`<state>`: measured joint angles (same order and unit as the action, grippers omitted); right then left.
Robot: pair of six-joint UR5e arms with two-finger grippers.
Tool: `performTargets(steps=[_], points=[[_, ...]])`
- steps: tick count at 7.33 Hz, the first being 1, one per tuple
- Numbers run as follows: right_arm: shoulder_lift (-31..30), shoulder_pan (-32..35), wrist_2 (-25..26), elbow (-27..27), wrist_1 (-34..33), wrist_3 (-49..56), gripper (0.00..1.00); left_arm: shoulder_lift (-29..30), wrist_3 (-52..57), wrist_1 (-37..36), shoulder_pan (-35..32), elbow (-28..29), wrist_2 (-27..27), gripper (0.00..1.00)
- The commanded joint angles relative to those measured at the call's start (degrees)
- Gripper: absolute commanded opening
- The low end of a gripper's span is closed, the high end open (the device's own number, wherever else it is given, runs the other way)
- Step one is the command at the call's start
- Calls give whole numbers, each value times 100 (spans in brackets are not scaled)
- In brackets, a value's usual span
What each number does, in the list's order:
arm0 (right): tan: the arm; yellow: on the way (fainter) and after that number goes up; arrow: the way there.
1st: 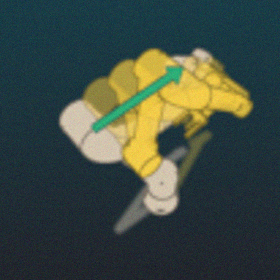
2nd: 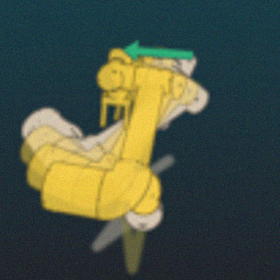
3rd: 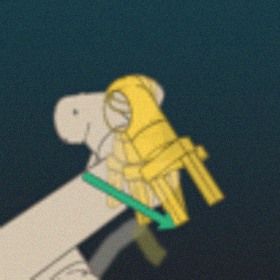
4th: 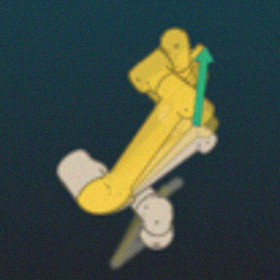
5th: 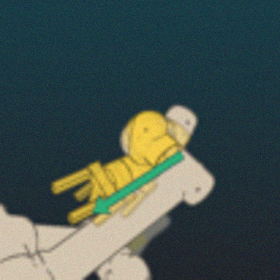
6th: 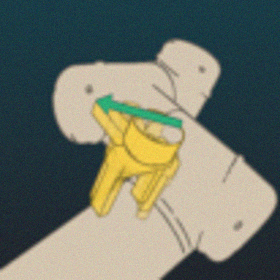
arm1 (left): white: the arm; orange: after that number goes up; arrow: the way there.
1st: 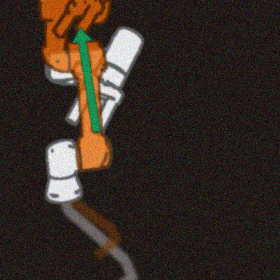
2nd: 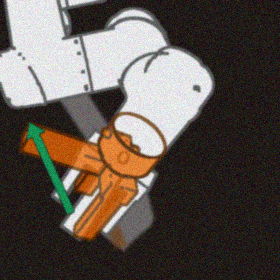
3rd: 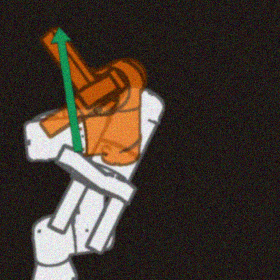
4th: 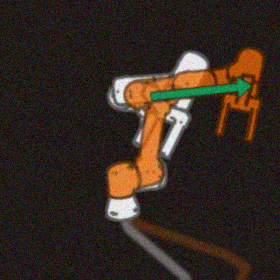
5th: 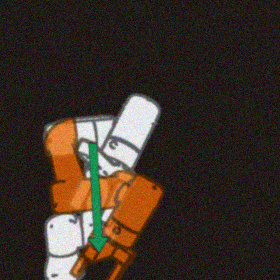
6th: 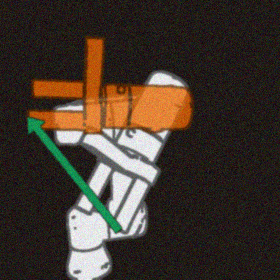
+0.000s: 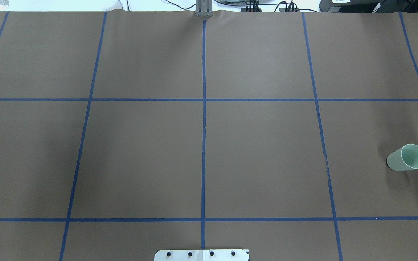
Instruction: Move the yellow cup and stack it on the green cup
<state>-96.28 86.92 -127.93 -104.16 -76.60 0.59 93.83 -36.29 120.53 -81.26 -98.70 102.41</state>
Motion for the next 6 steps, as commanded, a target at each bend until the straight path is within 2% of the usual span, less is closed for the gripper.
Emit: performTargets(steps=[1,3,4,6], points=[[-48,0,4,10,-4,-15,100,-224,-885,-875,644,-638,-1463,100],[-84,0,-4,1,-4,-7,100,-155,-2141,-2352,1302,-1079,-2510,100],[-118,0,-22,1,5,-7,100,202,-2851,-3542,1445,-1133,-2785,100],[-127,0,-22,18,-4,-15,100,443,-4118,-4893,1657,-1125,-2999,100]])
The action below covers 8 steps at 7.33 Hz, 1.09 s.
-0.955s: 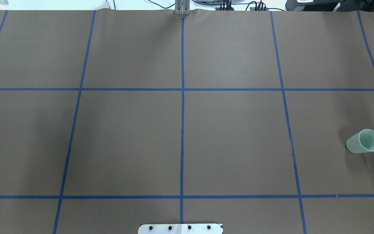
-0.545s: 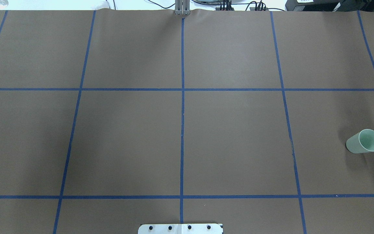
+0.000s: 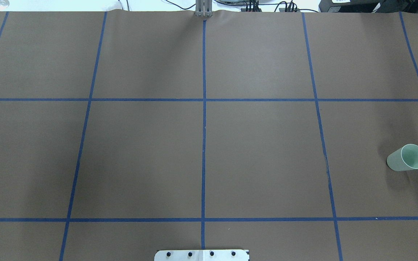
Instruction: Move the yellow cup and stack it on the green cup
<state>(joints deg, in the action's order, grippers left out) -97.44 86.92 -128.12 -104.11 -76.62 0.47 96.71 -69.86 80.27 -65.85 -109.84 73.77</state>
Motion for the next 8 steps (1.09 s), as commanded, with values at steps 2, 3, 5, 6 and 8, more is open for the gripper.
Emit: performTargets(steps=[2,3,5,6,8], points=[[-82,0,-29,22,-11,-11,100,164,-2112,-1984,343,-12,-328,100],[-186,0,-29,14,-2,-3,100,129,-2841,-2555,597,23,-337,100],[-231,0,-20,-13,7,6,100,138,-4013,-3655,696,276,-276,100],[-231,0,-20,-22,15,15,100,138,-4574,-3885,705,801,-163,100],[-223,-9,-20,-30,24,15,100,129,-5420,-4316,906,1602,398,100]])
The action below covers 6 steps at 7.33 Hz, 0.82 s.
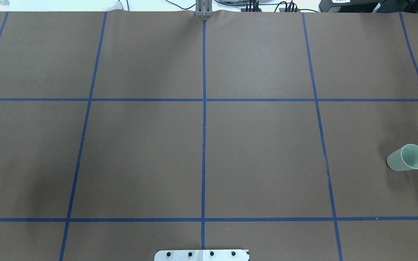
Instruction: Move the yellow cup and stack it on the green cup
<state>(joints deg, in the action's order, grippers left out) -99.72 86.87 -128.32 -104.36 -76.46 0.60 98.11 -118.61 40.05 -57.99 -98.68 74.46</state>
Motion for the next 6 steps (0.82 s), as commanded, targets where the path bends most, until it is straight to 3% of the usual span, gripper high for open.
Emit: performTargets(steps=[1,6], points=[[5,-4,0,3,130,-16,100,-37,-819,-471,121,856,611,100],[5,-12,0,21,289,-7,100,-353,-2146,-648,454,1307,2193,100]])
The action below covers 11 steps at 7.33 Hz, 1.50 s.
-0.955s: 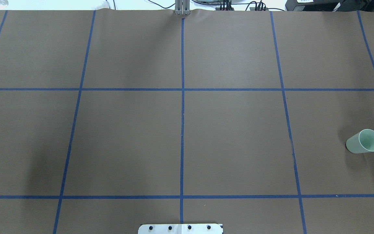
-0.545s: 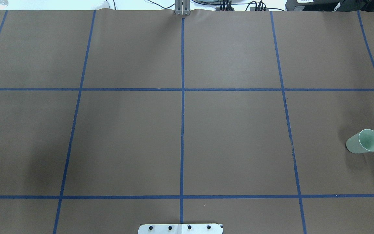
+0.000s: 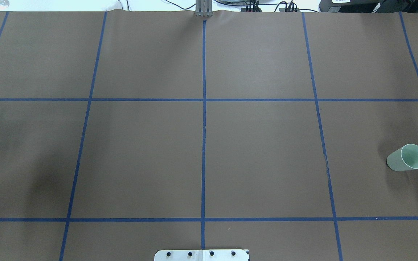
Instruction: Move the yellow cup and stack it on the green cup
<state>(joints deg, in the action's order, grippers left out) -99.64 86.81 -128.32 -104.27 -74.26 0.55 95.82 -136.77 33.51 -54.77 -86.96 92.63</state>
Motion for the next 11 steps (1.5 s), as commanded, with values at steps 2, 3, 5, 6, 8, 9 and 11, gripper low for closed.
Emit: performTargets(steps=[2,3,5,6,8,9,11], points=[[6,-6,0,12,78,6,100,-527,-726,85,221,144,746,100],[6,-6,0,4,78,15,100,-782,-737,199,248,144,974,100],[6,-14,-9,3,78,33,100,-986,-789,523,493,353,1466,100],[-2,-15,-26,3,78,33,100,-1012,-876,830,685,633,1668,100],[-2,-15,-26,3,87,33,100,-1021,-965,1472,854,1319,1802,100],[-11,-15,-26,3,165,33,100,-1048,-1000,1700,880,1618,1820,100],[-55,-15,-53,39,360,7,100,-1188,-1027,1808,907,1779,2160,100]])
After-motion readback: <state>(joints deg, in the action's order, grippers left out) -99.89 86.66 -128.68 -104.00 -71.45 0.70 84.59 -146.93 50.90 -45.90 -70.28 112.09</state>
